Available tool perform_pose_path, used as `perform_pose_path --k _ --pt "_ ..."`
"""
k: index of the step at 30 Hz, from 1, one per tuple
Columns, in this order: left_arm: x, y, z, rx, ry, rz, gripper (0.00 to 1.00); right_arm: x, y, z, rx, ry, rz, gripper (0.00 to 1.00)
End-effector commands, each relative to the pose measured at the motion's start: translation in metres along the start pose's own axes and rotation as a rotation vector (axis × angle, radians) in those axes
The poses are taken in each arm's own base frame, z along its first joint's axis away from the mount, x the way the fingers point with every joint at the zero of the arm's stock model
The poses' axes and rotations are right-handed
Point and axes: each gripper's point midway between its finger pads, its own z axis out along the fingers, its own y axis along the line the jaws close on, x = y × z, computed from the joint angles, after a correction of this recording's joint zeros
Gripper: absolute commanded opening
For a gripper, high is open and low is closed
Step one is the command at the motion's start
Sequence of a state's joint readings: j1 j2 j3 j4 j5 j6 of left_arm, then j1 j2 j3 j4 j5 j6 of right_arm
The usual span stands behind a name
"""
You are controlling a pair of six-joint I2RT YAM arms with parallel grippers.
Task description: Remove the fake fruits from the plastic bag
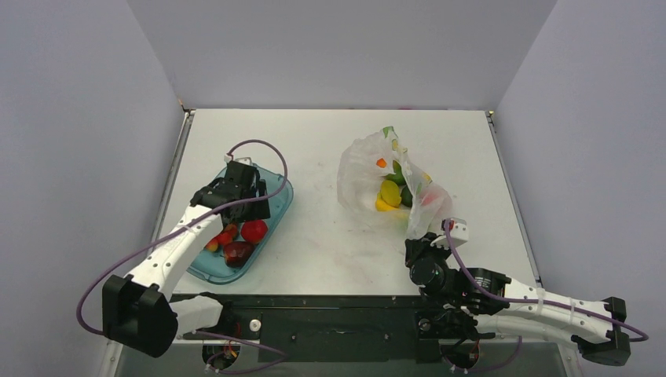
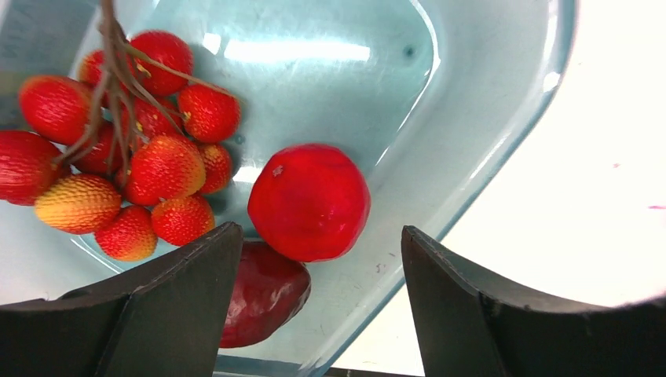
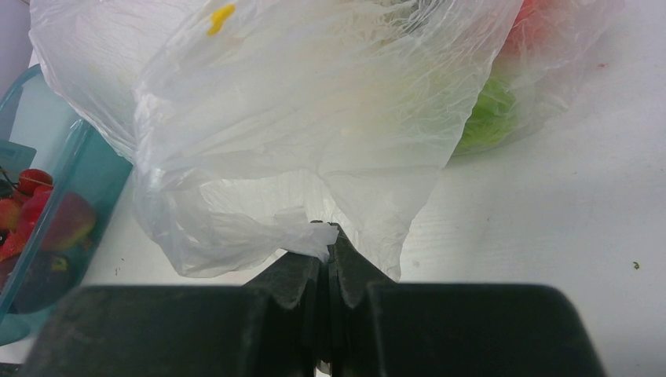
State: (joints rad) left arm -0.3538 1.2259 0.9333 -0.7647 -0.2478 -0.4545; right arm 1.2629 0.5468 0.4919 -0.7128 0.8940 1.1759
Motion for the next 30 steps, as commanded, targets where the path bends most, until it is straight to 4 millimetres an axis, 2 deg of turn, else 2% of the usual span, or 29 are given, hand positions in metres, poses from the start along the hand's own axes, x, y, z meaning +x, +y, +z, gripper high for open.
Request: perform_pose_path --k 1,3,4,5,6,7,8,9,10,11,12,13,14,15,16,17,18,19,20,21,22,23,24,25,26,27,28,29,30 --pt "-0.047 -0.005 -0.048 0.082 -0.185 -0.02 0.72 -0.02 0.005 -0.004 -0.009 -0.046 0.036 0.0" --pt "-0.06 -0.023 -0.072 0.213 -0.249 -0.032 0.72 -0.022 0.005 -0.005 -0.01 -0.05 0.039 0.0" --pt "-0.058 -0.042 -0.082 0.333 -0.239 -0.027 0.71 -0.022 0.004 -0.005 -0.01 -0.053 0.04 0.0" --pt "-0.069 -0.058 -0.098 0.437 -0.299 -0.054 0.71 -0.023 0.004 -0.005 -0.009 -0.054 0.039 0.0" --pt "-0.058 -0.08 -0.108 0.583 -0.26 -0.046 0.7 -0.023 0.004 -0.005 -0.011 -0.056 0.041 0.0" --pt "-0.073 -0.099 -0.128 0.715 -0.324 -0.094 0.69 -0.023 0.004 -0.005 -0.011 -0.056 0.041 0.0" --pt "-0.055 -0.119 -0.134 0.855 -0.258 -0.08 0.68 -0.025 0.004 -0.006 -0.015 -0.058 0.044 0.0" --pt "-0.069 -0.136 -0.155 0.981 -0.311 -0.127 0.68 -0.025 0.004 -0.006 -0.015 -0.059 0.046 0.0" --pt "-0.052 -0.154 -0.162 1.086 -0.26 -0.101 0.67 -0.026 0.004 -0.006 -0.017 -0.06 0.045 0.0" --pt "-0.057 -0.171 -0.177 1.177 -0.288 -0.103 0.67 -0.026 0.004 -0.007 -0.019 -0.061 0.046 0.0" --pt "-0.04 -0.19 -0.188 1.244 -0.252 -0.053 0.67 -0.027 0.004 -0.007 -0.02 -0.061 0.044 0.0" --pt "-0.035 -0.205 -0.186 1.258 -0.241 -0.017 0.66 -0.027 0.005 -0.007 -0.022 -0.059 0.045 0.0" --pt "-0.025 -0.224 -0.2 1.287 -0.235 0.035 0.66 -0.027 0.005 -0.008 -0.024 -0.059 0.044 0.0" --pt "-0.023 -0.239 -0.199 1.281 -0.236 0.078 0.65 -0.028 0.005 -0.008 -0.028 -0.058 0.046 0.0" --pt "-0.002 -0.261 -0.197 1.275 -0.198 0.127 0.65 -0.029 0.006 -0.009 -0.032 -0.058 0.049 0.0" --pt "-0.008 -0.269 -0.203 1.276 -0.224 0.146 0.64 -0.028 0.006 -0.009 -0.035 -0.054 0.049 0.0" --pt "0.002 -0.284 -0.194 1.257 -0.199 0.165 0.64 -0.03 0.006 -0.01 -0.041 -0.055 0.054 0.0" --pt "-0.003 -0.295 -0.203 1.28 -0.22 0.177 0.63 -0.029 0.007 -0.011 -0.046 -0.051 0.055 0.0" --pt "0.008 -0.31 -0.194 1.276 -0.182 0.201 0.62 -0.03 0.007 -0.012 -0.05 -0.051 0.061 0.0" --pt "0.003 -0.32 -0.201 1.294 -0.196 0.211 0.6 -0.029 0.006 -0.012 -0.051 -0.048 0.06 0.0" --pt "0.013 -0.332 -0.187 1.275 -0.159 0.228 0.59 -0.029 0.006 -0.013 -0.054 -0.045 0.062 0.0" --pt "0.009 -0.341 -0.194 1.29 -0.169 0.236 0.57 -0.029 0.006 -0.013 -0.058 -0.041 0.065 0.0" --pt "0.015 -0.351 -0.178 1.262 -0.134 0.247 0.56 -0.029 0.005 -0.014 -0.061 -0.04 0.07 0.0" --pt "0.008 -0.358 -0.182 1.266 -0.152 0.251 0.54 -0.029 0.005 -0.015 -0.068 -0.036 0.075 0.0" --pt "0.013 -0.365 -0.165 1.23 -0.128 0.257 0.52 -0.029 0.006 -0.015 -0.073 -0.032 0.077 0.0" --pt "0.004 -0.371 -0.165 1.215 -0.149 0.246 0.51 -0.029 0.006 -0.016 -0.076 -0.031 0.079 0.0" --pt "0.01 -0.374 -0.146 1.166 -0.121 0.257 0.49 -0.029 0.006 -0.016 -0.079 -0.028 0.081 0.0" --pt "0.001 -0.379 -0.146 1.146 -0.145 0.253 0.49 -0.029 0.006 -0.017 -0.083 -0.026 0.083 0.0" --pt "0.009 -0.382 -0.127 1.103 -0.114 0.275 0.48 -0.029 0.006 -0.017 -0.086 -0.026 0.085 0.0"
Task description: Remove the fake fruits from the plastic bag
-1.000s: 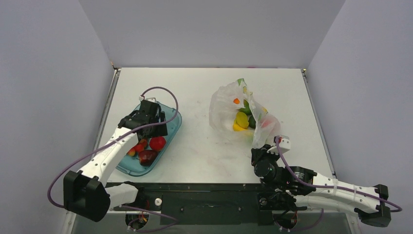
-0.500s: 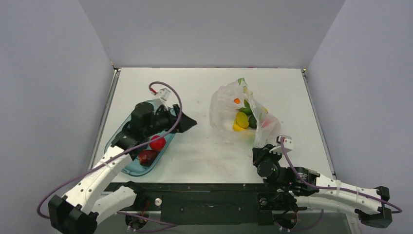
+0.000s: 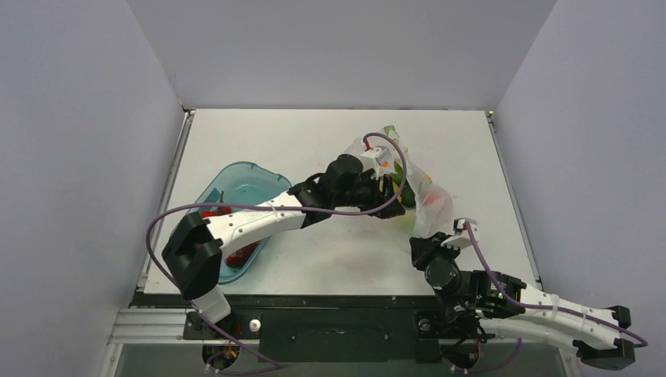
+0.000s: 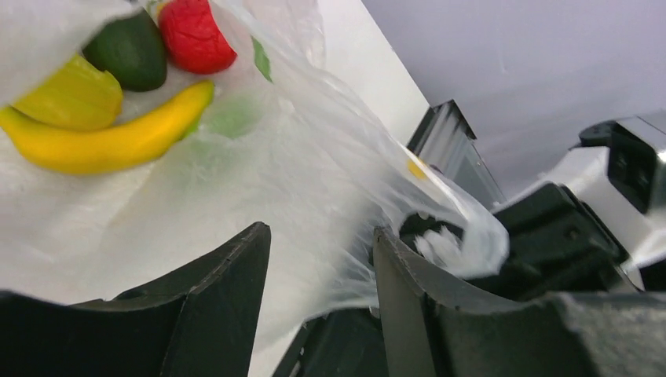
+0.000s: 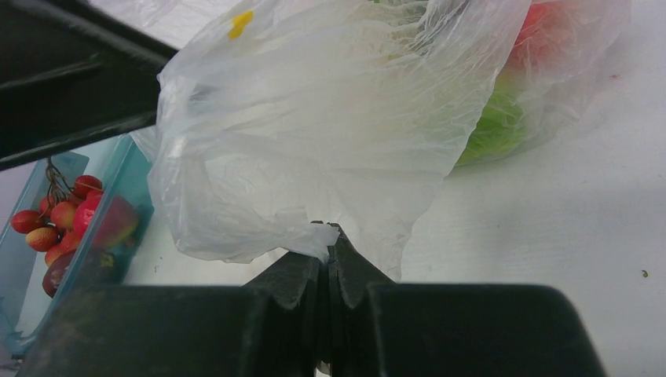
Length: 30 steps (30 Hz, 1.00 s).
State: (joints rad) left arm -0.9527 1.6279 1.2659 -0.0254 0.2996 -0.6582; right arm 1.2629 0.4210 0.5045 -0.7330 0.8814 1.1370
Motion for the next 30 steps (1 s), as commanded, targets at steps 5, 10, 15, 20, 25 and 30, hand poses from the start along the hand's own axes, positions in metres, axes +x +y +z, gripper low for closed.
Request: perform_pose_path --k 5,10,15,20,25,30 --pt "-0.031 0.034 0.049 -0.187 -0.032 0.047 0.41 -0.011 0.004 -0.007 -0.03 0.0 0.024 0.0" --pt "-0.028 0.061 0.072 -0.268 -0.032 0.033 0.4 0.005 -0.006 -0.006 -0.008 0.041 0.039 0.0" --pt "-0.008 0.094 0.095 -0.354 0.021 0.024 0.4 0.048 -0.014 -0.011 0.024 0.216 0.064 0.0" --pt "0.004 0.13 0.099 -0.483 0.019 0.003 0.4 0.083 -0.02 -0.02 0.075 0.368 0.021 0.0" --pt "0.008 0.153 0.097 -0.534 0.007 -0.03 0.41 0.093 -0.033 -0.023 0.099 0.387 0.007 0.0" --pt "0.003 0.169 0.094 -0.544 -0.015 -0.071 0.46 0.086 -0.032 -0.021 0.077 0.349 0.04 0.0"
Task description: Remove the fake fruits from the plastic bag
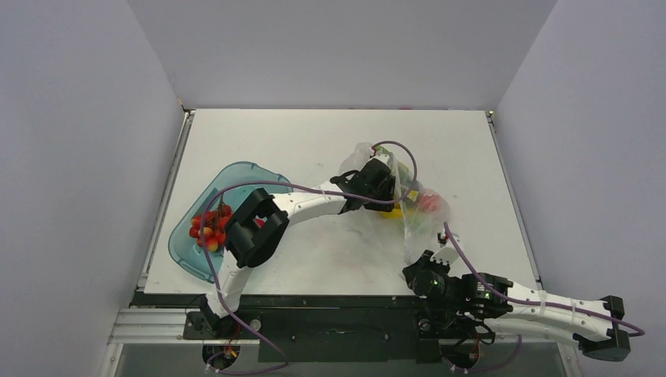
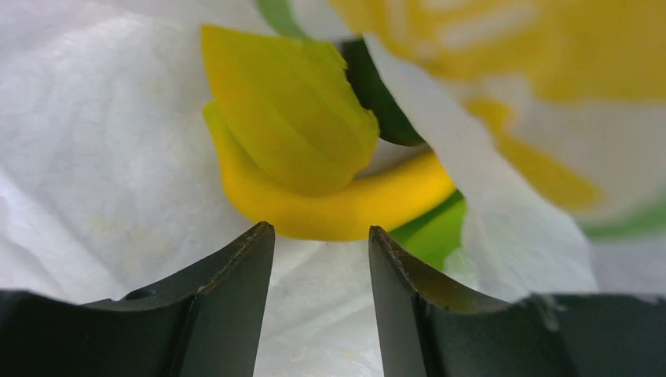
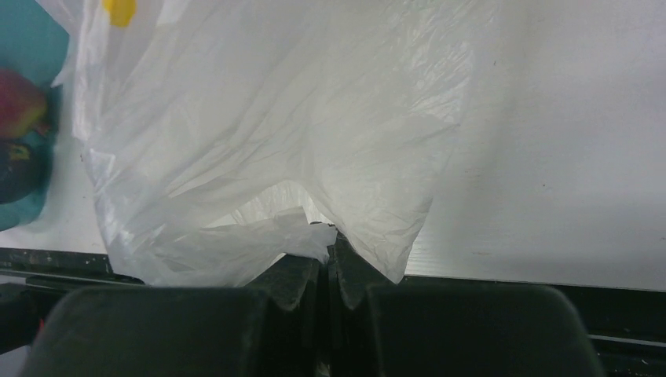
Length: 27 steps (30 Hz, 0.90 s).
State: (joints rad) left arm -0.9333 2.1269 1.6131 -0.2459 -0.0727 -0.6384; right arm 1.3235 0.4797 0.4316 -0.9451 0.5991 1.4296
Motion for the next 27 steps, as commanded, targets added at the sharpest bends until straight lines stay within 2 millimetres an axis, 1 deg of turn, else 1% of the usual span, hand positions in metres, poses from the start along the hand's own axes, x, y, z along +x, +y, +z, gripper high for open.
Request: perform_pose_path --k 1,3,4,5,8,12,14,20,23,27 --pt "-0.025 0.013 0.002 -0.01 -0.068 -0.061 0.47 -0.006 0.0 -0.003 -0.019 -0.023 0.04 0.0" --pt "-0.029 0.015 0.005 0.0 -0.069 -0.064 0.49 -0.01 0.002 -0.004 -0.028 -0.037 0.046 0.0" --pt "-0.026 0.016 0.007 -0.002 -0.057 -0.067 0.5 -0.011 0.002 -0.004 -0.03 -0.045 0.047 0.0" --pt "-0.03 0.016 0.007 0.002 -0.055 -0.074 0.5 -0.013 0.003 -0.005 -0.035 -0.05 0.05 0.0" --pt "-0.024 0.023 0.011 -0.025 -0.033 -0.088 0.53 -0.018 0.004 -0.006 -0.039 -0.066 0.057 0.0" --pt "-0.016 0.026 0.014 -0.023 -0.025 -0.138 0.54 -0.022 0.006 -0.007 -0.042 -0.083 0.06 0.0" --pt "-0.013 0.026 0.017 -0.017 -0.023 -0.153 0.54 -0.025 0.006 -0.008 -0.042 -0.093 0.06 0.0" --pt "0.003 0.025 0.031 0.005 0.021 -0.208 0.54 -0.031 0.01 -0.009 -0.049 -0.114 0.065 0.0" --pt "0.01 0.024 0.039 0.017 0.04 -0.219 0.52 -0.031 0.012 -0.009 -0.052 -0.116 0.065 0.0" --pt "0.01 0.022 0.044 0.049 0.061 -0.242 0.49 -0.031 0.013 -0.009 -0.054 -0.116 0.064 0.0"
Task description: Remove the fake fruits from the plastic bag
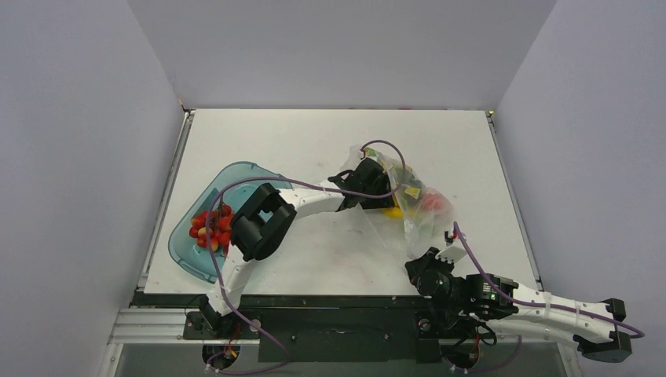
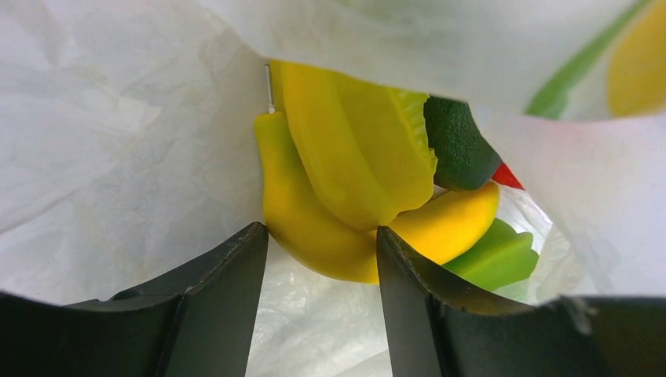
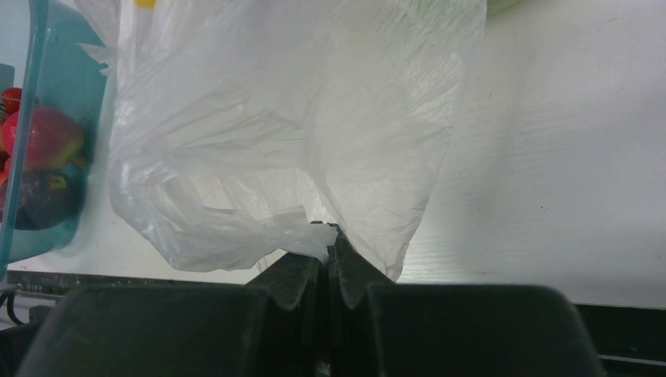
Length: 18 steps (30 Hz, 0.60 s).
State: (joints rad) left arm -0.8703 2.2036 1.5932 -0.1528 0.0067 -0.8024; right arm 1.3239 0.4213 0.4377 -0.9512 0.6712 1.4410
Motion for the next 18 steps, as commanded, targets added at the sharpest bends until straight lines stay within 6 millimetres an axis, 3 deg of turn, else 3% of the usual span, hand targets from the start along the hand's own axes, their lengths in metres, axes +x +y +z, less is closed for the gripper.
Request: perform_pose_path --k 1,5,13,16,18 --pt "0.005 0.004 0.014 0.029 0.038 -0.044 0.48 -0.013 0.011 -0.005 -0.026 -0.037 0.017 0.0" --pt "-0.003 0.003 0.013 0.046 0.029 -0.05 0.39 -0.014 0.012 -0.005 -0.029 -0.04 0.017 0.0" --pt "-0.027 -0.016 -0.007 0.089 -0.026 -0.017 0.04 -0.015 0.012 -0.005 -0.029 -0.045 0.013 0.0" --pt "-0.035 -0.02 -0.017 0.087 -0.049 0.002 0.01 -0.015 0.012 -0.005 -0.029 -0.048 0.013 0.0" --pt "-0.034 -0.02 -0.02 0.082 -0.04 0.005 0.07 -0.015 0.012 -0.005 -0.031 -0.048 0.015 0.0"
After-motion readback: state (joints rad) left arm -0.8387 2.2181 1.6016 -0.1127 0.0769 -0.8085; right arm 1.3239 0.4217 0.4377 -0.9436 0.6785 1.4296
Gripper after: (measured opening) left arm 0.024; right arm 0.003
